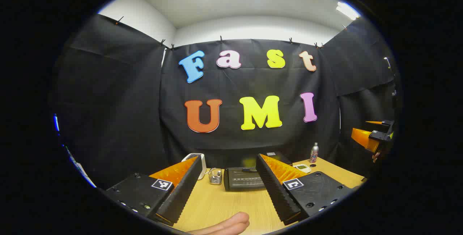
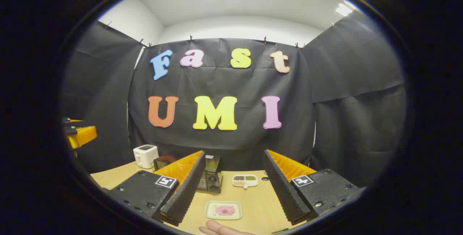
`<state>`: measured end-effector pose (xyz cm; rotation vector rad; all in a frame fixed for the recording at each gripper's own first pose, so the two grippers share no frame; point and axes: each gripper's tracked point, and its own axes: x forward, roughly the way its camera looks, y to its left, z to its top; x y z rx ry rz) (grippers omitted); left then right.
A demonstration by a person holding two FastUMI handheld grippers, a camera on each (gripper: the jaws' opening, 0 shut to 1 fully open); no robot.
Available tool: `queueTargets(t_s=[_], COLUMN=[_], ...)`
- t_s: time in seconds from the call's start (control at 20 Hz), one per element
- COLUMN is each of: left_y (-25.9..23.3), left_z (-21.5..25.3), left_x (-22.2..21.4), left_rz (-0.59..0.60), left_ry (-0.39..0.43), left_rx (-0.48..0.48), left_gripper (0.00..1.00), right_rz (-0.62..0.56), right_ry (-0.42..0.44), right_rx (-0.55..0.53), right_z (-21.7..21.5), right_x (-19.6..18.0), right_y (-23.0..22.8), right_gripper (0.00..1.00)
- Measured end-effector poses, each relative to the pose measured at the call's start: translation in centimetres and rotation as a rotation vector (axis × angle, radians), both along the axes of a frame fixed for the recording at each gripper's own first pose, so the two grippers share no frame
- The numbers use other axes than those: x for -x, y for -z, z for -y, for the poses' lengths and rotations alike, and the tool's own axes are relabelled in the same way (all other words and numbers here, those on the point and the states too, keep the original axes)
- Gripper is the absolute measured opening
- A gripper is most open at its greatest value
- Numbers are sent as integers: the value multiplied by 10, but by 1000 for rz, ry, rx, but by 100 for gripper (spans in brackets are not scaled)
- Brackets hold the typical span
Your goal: Open the electric oven with the left hand, put the food in, and close the electric oven.
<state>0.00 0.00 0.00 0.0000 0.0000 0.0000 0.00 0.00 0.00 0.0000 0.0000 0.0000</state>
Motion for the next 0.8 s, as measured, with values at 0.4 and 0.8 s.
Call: queueTargets(t_s=[0.4,0.8], left_y=[6,20], left_z=[9,7], left_x=[10,4], left_rz=[-2,-9], left_ry=[36,27], left_rx=[43,27], left_gripper=[95,95], right_rz=[23,28], right_ry=[16,-1], right_rx=[-4,-42], right_z=[12,16], right_x=[6,-3], right_y=[-1,12], right_gripper=[96,96])
